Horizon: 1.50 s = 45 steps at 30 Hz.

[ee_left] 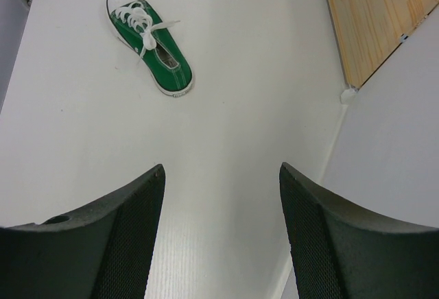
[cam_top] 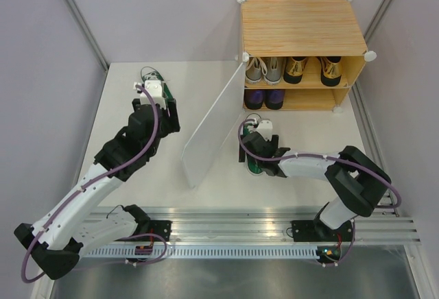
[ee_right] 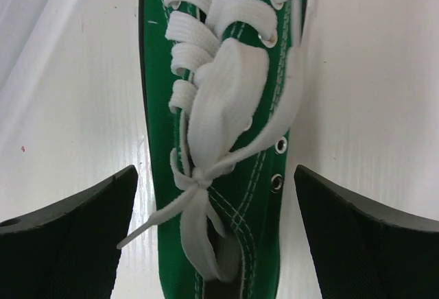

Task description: Place and organize the shoes in the shoe cabinet

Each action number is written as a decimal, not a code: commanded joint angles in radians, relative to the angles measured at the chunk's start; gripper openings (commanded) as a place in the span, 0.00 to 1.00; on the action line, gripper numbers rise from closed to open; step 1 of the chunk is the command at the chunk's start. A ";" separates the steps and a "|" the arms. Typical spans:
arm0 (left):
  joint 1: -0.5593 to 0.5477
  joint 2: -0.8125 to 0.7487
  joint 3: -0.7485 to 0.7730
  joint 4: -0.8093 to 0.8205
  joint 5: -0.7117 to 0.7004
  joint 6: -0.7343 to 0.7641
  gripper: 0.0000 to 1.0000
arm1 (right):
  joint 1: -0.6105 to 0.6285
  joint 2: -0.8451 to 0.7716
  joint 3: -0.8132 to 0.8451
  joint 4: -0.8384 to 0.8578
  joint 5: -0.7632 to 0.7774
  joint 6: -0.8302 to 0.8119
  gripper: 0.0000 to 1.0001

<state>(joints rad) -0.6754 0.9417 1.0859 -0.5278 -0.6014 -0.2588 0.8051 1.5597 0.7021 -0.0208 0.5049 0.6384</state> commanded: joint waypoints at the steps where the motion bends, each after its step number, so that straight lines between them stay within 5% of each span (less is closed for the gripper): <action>1: 0.004 0.002 0.003 0.048 0.014 0.026 0.72 | 0.003 0.049 0.027 0.082 0.017 -0.005 0.98; 9: 0.004 0.005 0.002 0.048 0.035 0.023 0.72 | 0.008 0.076 -0.004 0.113 0.017 0.021 0.98; 18: 0.004 0.017 0.003 0.048 0.063 0.026 0.72 | 0.016 0.123 -0.027 0.110 0.021 0.029 0.83; 24: 0.004 0.020 0.002 0.049 0.066 0.027 0.72 | 0.016 0.140 -0.018 0.108 -0.014 0.027 0.65; 25: 0.004 0.023 0.000 0.048 0.069 0.027 0.72 | 0.014 0.132 -0.018 0.108 -0.016 0.029 0.52; 28: 0.004 0.029 0.002 0.048 0.074 0.029 0.72 | 0.014 0.085 -0.007 0.070 0.004 0.018 0.33; 33: 0.004 0.029 -0.001 0.048 0.075 0.029 0.72 | -0.023 -0.073 -0.021 -0.013 0.011 -0.011 0.20; 40: 0.004 0.037 0.000 0.046 0.091 0.030 0.72 | -0.219 -0.430 -0.167 -0.054 -0.097 -0.017 0.15; 45: 0.004 0.029 0.000 0.046 0.088 0.032 0.72 | -0.363 -0.529 -0.237 -0.091 -0.155 -0.017 0.15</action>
<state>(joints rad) -0.6754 0.9771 1.0851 -0.5171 -0.5205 -0.2588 0.4786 1.0649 0.4789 -0.1085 0.3920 0.6239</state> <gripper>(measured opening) 0.714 0.702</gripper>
